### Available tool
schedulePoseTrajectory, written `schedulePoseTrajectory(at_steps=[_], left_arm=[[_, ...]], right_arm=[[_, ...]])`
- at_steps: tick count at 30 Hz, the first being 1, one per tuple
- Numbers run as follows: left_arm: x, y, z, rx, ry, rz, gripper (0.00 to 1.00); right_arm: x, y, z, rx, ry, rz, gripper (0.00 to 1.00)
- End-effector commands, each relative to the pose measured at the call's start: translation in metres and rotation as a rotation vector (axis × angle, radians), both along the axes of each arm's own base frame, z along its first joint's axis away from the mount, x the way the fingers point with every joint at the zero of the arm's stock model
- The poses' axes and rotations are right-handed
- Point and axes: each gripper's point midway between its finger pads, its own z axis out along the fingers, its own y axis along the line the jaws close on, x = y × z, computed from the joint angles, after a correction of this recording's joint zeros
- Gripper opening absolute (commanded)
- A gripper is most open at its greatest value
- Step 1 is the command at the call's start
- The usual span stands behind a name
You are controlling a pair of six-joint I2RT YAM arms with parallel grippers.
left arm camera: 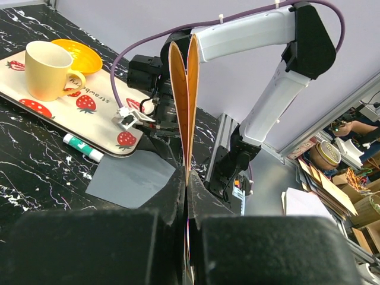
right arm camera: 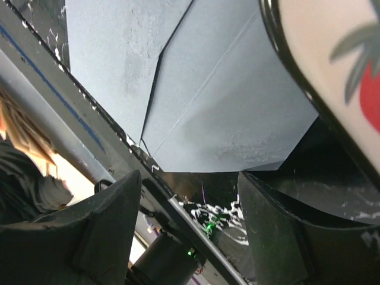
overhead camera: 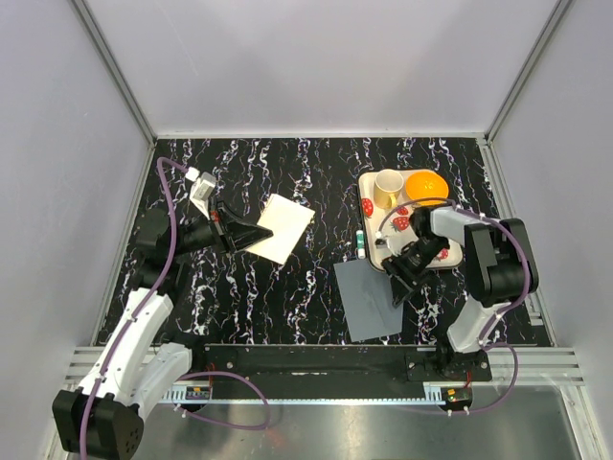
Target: Place the letter into the envelope and seal it
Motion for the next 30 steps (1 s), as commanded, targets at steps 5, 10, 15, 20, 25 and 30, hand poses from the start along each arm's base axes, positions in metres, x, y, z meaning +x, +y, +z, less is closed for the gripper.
schedulePoseTrajectory(at_steps=[5,10,15,20,25,30], left_arm=[[-0.001,0.004,0.02,-0.004,-0.106,0.017,0.0],[0.0,0.006,0.02,-0.002,-0.105,0.022,0.0],[0.003,0.011,0.019,-0.006,-0.085,0.044,0.0],[0.014,0.023,0.017,-0.051,-0.024,0.082,0.0],[0.032,0.047,0.004,-0.075,0.051,0.185,0.0],[0.038,0.061,-0.002,-0.056,0.054,0.234,0.0]], right_arm=[[0.053,0.042,-0.011,-0.006,-0.267,0.085,0.75],[0.061,0.074,-0.011,0.013,-0.309,0.127,0.77],[0.061,0.103,-0.016,0.033,-0.295,0.156,0.78],[0.056,0.135,-0.018,0.063,-0.313,0.197,0.8],[0.087,0.162,-0.021,0.053,-0.364,0.131,0.79],[0.106,0.173,-0.02,0.037,-0.408,0.128,0.78]])
